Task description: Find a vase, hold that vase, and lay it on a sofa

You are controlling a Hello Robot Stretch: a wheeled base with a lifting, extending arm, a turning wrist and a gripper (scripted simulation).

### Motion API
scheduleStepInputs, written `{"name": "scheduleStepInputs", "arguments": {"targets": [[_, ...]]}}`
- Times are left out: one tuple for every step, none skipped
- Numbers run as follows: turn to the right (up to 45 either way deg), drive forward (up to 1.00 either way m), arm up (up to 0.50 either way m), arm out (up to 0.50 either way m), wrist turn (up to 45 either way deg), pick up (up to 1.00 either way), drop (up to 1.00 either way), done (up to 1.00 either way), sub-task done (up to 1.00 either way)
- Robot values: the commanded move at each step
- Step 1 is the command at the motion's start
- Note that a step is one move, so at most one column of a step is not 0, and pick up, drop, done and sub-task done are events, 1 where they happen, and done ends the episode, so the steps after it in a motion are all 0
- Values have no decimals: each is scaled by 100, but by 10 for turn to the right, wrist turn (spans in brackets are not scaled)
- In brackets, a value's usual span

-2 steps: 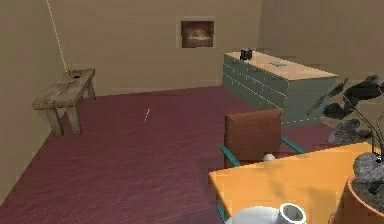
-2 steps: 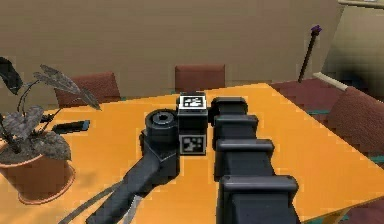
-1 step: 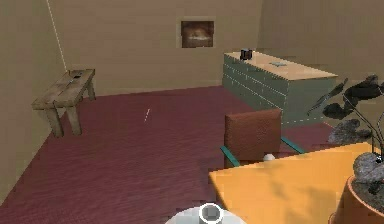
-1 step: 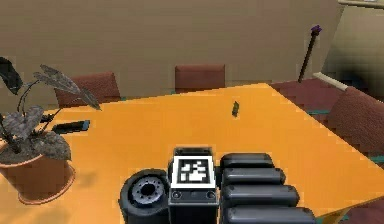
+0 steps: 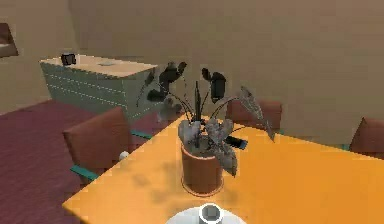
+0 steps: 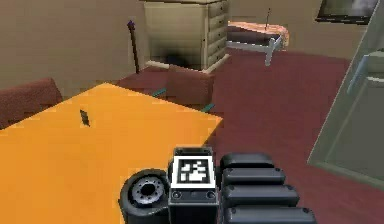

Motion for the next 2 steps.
{"name": "scheduleStepInputs", "arguments": {"targets": [[450, 0, 0, 0, 0, 0, 0, 0, 0], [450, 0, 0, 0, 0, 0, 0, 0, 0]]}}
